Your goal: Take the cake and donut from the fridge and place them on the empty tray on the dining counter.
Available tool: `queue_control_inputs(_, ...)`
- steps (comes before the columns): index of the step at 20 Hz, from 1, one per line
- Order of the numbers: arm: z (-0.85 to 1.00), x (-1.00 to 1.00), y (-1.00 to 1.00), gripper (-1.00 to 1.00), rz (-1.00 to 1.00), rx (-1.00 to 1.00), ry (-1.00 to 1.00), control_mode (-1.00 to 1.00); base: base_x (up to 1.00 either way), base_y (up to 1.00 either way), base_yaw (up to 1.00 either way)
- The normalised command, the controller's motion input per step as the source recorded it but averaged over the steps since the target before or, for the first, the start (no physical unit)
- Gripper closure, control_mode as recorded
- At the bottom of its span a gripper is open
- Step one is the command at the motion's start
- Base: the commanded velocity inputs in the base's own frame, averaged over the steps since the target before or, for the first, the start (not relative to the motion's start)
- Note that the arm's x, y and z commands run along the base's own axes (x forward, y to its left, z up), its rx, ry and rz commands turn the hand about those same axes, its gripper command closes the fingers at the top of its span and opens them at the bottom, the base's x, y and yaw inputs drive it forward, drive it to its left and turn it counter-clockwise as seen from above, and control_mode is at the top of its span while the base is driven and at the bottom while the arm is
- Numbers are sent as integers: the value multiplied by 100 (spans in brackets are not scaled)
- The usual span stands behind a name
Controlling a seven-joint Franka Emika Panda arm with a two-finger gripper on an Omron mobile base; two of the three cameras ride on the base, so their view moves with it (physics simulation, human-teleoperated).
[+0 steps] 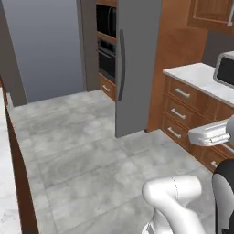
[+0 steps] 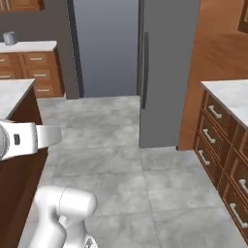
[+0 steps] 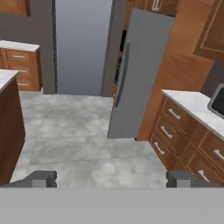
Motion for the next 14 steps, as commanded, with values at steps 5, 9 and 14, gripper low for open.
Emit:
queue_control_inputs(5,0,0,0,-100,0,0,0,100,100,-14,18)
queue_control_inputs(9,0,0,0,-100,0,0,0,100,100,5,0)
queue_control_inputs(14,0,0,0,-100,0,0,0,100,100,16,-4)
